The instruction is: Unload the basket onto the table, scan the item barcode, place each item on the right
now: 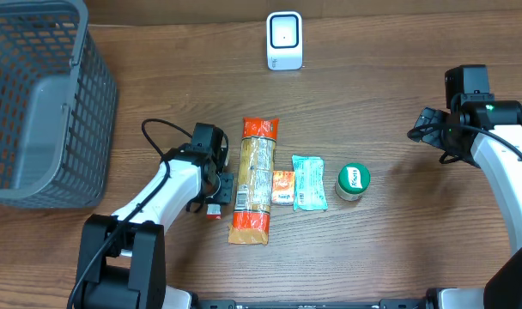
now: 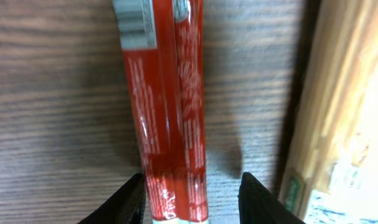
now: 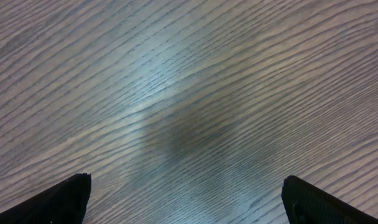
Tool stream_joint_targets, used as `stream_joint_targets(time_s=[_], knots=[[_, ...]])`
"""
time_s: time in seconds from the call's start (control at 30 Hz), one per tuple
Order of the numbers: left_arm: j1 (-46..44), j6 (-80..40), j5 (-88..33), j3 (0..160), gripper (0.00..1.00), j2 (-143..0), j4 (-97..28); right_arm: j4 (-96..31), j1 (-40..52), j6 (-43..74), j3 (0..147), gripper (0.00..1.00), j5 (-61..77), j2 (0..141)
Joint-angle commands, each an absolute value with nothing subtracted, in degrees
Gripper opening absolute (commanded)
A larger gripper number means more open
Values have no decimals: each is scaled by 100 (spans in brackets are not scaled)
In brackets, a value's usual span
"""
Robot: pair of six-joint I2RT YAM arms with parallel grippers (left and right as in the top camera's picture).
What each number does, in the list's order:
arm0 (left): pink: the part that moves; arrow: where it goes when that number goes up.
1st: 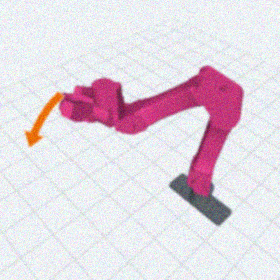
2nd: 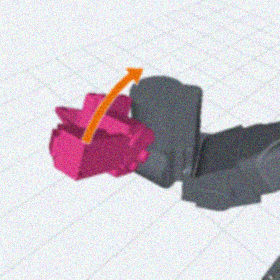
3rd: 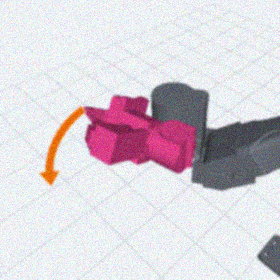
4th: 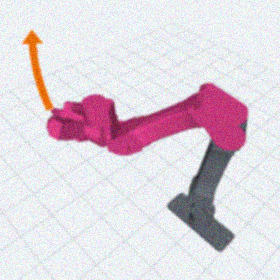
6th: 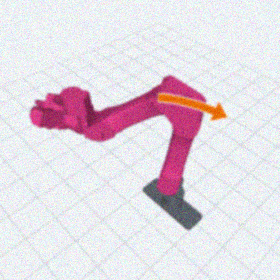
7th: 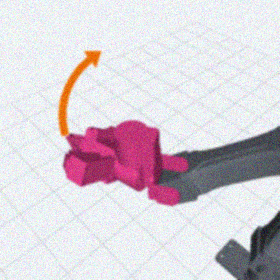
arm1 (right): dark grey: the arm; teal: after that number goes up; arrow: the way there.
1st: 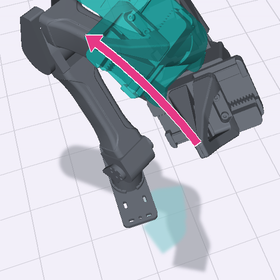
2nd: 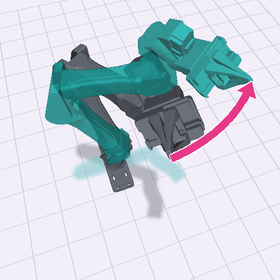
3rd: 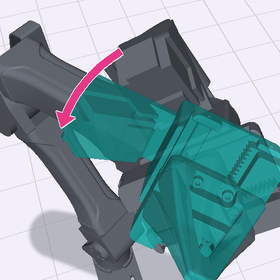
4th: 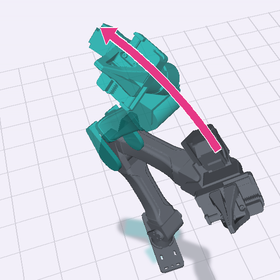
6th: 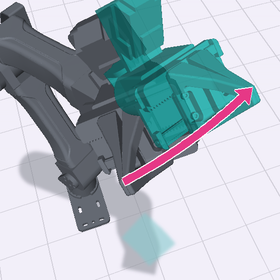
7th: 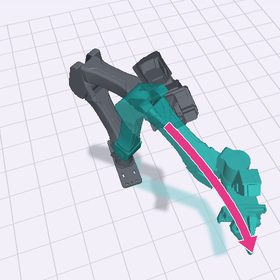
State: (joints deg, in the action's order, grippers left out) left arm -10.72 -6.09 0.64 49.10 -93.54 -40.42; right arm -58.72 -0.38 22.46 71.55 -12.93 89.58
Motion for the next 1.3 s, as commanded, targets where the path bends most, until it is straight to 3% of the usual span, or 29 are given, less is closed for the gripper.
stream_joint_targets(time_s=[0.0,0.2,0.27,0.33,0.37,0.97,1.27], knots=[[-1039,-781,180,4735,40,-9336,-4069,-5863,-62,2226,7244,100,-1367,8938],[-1041,-1201,290,4484,46,-9336,-3872,-5863,-62,2224,7244,100,-1367,8938],[-1041,-1212,183,4351,34,-9336,-3680,-5863,-62,2226,7244,100,-1367,8938],[-1041,-1203,34,4257,10,-9336,-3564,-5863,-62,2224,7244,100,-1367,8938],[-1041,-1203,-3,4248,4,-9336,-3557,-5863,-62,2224,7244,100,-1367,8938],[-1057,-1500,423,5999,4,-9021,-5144,-5863,-62,2226,7244,100,-1367,8938],[-1197,-1540,-1144,6010,4,-8838,-4919,-5863,-62,2224,7244,100,-1367,8938]])
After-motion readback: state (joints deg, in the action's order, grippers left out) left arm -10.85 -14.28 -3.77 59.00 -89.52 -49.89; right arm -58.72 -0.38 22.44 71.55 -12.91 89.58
